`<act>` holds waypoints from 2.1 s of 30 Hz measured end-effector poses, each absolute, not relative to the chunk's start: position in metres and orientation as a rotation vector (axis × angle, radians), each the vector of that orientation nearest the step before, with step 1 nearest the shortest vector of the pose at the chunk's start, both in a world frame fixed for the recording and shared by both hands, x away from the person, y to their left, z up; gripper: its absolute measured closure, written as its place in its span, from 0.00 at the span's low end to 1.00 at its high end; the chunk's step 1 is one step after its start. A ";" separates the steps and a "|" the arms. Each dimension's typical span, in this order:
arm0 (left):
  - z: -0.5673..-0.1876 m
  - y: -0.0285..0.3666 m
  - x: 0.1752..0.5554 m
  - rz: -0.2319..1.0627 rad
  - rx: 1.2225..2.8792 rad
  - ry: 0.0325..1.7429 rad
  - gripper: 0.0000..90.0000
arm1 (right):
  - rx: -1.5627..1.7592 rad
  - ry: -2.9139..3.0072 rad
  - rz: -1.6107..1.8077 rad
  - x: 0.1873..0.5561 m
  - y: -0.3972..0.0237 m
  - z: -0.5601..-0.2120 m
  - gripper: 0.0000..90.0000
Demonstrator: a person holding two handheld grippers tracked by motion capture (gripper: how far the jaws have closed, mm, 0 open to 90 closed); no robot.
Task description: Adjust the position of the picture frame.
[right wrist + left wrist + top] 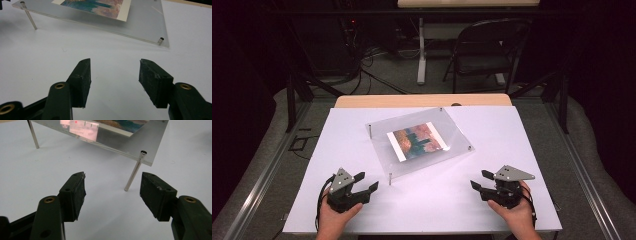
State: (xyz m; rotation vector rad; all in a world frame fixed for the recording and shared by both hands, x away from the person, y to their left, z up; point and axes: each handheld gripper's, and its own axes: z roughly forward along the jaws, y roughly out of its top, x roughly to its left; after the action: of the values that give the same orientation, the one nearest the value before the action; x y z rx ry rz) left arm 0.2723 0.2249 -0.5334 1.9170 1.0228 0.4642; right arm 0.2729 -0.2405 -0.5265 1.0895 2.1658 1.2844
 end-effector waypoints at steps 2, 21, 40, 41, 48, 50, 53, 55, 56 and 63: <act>-0.534 0.225 0.272 0.460 1.916 1.027 0.41 | 1.091 2.160 1.280 0.273 -0.240 -0.527 0.48; -0.537 0.218 0.278 0.403 1.930 1.028 0.41 | 1.105 2.148 1.293 0.276 -0.243 -0.527 0.50; -0.544 0.196 0.287 0.383 2.024 1.011 0.61 | 1.148 2.124 1.297 0.278 -0.248 -0.527 0.50; -0.545 0.194 0.288 0.385 2.021 1.018 0.64 | 1.148 2.126 1.297 0.278 -0.248 -0.527 0.50; -0.547 0.188 0.294 0.348 2.038 1.035 0.79 | 1.148 2.130 1.317 0.278 -0.249 -0.527 0.50; -0.547 0.186 0.295 0.342 2.044 1.024 0.80 | 1.149 2.131 1.323 0.279 -0.249 -0.527 0.50; -0.548 0.181 0.296 0.347 2.067 1.000 0.83 | 1.149 2.135 1.330 0.279 -0.248 -0.527 0.50; -0.548 0.178 0.296 0.349 2.076 0.997 0.84 | 1.147 2.134 1.335 0.279 -0.249 -0.527 0.50; -0.549 0.177 0.296 0.348 2.075 0.997 0.85 | 1.147 2.133 1.336 0.279 -0.249 -0.527 0.50; -0.552 0.174 0.302 0.341 2.094 1.002 0.90 | 1.162 2.132 1.349 0.280 -0.250 -0.528 0.49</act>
State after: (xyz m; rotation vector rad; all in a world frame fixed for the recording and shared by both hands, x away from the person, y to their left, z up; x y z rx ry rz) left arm 0.3021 0.1744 -0.5518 2.0935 1.0019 0.3414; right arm 0.2797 -0.2504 -0.5281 1.1624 2.1319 1.3488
